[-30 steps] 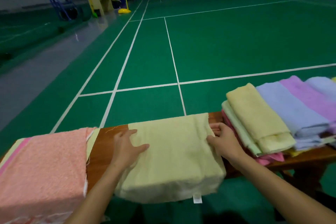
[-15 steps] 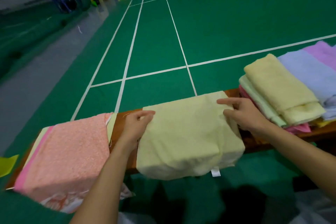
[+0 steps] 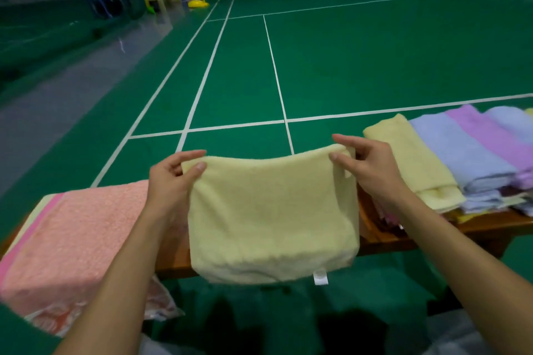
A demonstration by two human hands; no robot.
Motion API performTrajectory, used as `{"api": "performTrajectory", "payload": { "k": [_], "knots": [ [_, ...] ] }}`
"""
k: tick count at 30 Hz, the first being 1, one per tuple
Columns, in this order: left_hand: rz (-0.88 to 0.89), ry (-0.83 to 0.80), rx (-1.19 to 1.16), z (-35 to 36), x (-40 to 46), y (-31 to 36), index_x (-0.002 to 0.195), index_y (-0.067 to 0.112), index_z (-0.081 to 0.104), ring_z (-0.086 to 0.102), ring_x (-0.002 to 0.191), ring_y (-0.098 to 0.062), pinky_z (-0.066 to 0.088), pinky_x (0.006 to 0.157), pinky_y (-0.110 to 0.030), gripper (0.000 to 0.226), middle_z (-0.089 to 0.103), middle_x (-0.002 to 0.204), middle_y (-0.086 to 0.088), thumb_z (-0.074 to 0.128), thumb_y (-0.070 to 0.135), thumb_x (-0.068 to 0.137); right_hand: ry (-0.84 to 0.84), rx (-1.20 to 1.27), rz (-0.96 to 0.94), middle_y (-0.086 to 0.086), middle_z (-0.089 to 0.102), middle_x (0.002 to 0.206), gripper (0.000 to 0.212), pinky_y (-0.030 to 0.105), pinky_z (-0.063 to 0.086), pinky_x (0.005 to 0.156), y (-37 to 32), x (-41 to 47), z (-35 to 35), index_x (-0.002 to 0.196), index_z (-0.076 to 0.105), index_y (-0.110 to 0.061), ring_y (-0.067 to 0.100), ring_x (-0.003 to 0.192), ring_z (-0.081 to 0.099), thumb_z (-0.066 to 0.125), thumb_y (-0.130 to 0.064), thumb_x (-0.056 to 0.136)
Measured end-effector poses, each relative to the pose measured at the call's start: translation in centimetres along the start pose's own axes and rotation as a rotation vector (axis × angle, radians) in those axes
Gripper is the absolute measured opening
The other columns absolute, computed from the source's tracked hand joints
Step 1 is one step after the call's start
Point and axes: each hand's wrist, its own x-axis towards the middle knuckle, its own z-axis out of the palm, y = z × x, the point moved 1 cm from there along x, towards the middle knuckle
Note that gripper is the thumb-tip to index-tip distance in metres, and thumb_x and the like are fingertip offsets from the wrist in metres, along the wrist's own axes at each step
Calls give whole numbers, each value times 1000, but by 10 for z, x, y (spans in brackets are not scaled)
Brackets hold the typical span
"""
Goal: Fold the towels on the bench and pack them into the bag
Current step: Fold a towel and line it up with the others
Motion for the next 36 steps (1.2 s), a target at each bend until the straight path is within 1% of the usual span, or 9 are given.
{"api": "performTrajectory", "payload": {
  "k": [3, 7, 9, 11, 16, 24, 29, 32, 36],
  "knots": [
    [80, 2, -9, -1, -2, 14, 122, 10, 74, 74, 79, -11, 64, 73, -24, 31, 78, 102, -11, 75, 0, 93, 32, 21, -22, -5, 74, 119, 58, 12, 50, 85, -15, 4, -7, 144, 63, -13, -4, 96, 67, 84, -18, 90],
    [204, -44, 79, -12, 3, 31, 128, 22, 75, 63, 87, -21, 60, 85, -38, 39, 73, 101, -7, 79, 7, 92, 4, 96, -34, -21, 46, 73, 71, 14, 39, 66, -28, 8, -18, 152, 55, -23, 1, 69, 46, 83, -10, 89],
    [215, -93, 53, -15, 5, 45, 132, 23, 73, 68, 95, -22, 59, 93, -42, 43, 77, 108, -1, 77, 6, 93, -47, 195, -37, -22, 71, 109, 72, 12, 47, 85, -40, 9, -23, 151, 56, -27, -2, 107, 62, 84, -12, 87],
    [217, -160, -6, -15, 6, 64, 136, 17, 69, 72, 108, -15, 60, 98, -37, 46, 76, 118, 8, 71, -1, 94, -79, 299, -49, -10, 65, 143, 70, 16, 46, 104, -52, 12, -27, 150, 58, -23, 7, 137, 55, 83, -8, 87],
    [247, -195, -44, -20, 15, 89, 132, 15, 72, 73, 103, -15, 62, 91, -30, 41, 78, 116, 0, 68, -4, 96, 44, 386, -110, 5, 77, 121, 51, 25, 58, 88, -71, 22, -32, 138, 67, -11, 18, 107, 73, 78, 2, 90],
    [475, 112, 299, -26, 32, 87, 115, 22, 78, 70, 89, -7, 60, 76, -18, 34, 76, 105, 7, 87, 13, 84, 304, -85, -311, 2, 74, 121, 53, 21, 59, 91, -76, 42, -21, 136, 68, -7, 6, 105, 72, 85, -6, 85],
    [553, 240, 457, -33, 36, 88, 98, 36, 74, 68, 88, -21, 61, 82, -43, 24, 72, 97, 4, 87, 21, 85, 408, -293, -403, 1, 72, 97, 31, 30, 57, 84, -81, 41, -20, 117, 78, -15, 19, 89, 67, 85, -16, 87],
    [515, 216, 464, -36, 36, 91, 94, 30, 72, 64, 96, -23, 58, 88, -46, 14, 66, 108, -6, 83, 25, 90, 382, -377, -373, -2, 66, 95, 8, 51, 53, 87, -80, 38, -21, 98, 75, -24, 25, 97, 58, 79, -24, 92],
    [356, 46, 270, -37, 24, 96, 103, 12, 68, 64, 92, -17, 54, 84, -45, 23, 70, 106, -11, 72, 34, 99, 240, -181, -237, 0, 60, 124, 13, 47, 50, 103, -82, 31, -24, 94, 61, -26, 19, 123, 57, 73, -27, 98]
  ]
}}
